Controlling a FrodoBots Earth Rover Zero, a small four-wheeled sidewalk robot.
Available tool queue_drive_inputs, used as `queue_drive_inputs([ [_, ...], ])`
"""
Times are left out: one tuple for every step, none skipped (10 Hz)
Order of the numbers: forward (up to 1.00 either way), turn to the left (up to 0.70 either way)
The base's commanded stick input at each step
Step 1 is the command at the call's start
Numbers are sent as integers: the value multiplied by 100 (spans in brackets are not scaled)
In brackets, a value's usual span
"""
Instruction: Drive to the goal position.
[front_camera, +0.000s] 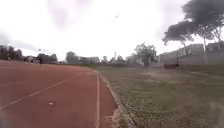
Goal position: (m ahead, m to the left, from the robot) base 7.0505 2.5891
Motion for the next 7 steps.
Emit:
queue_drive_inputs([
  [27,0],
  [50,0],
  [70,0],
  [70,0],
  [70,0],
  [70,0],
  [70,0],
])
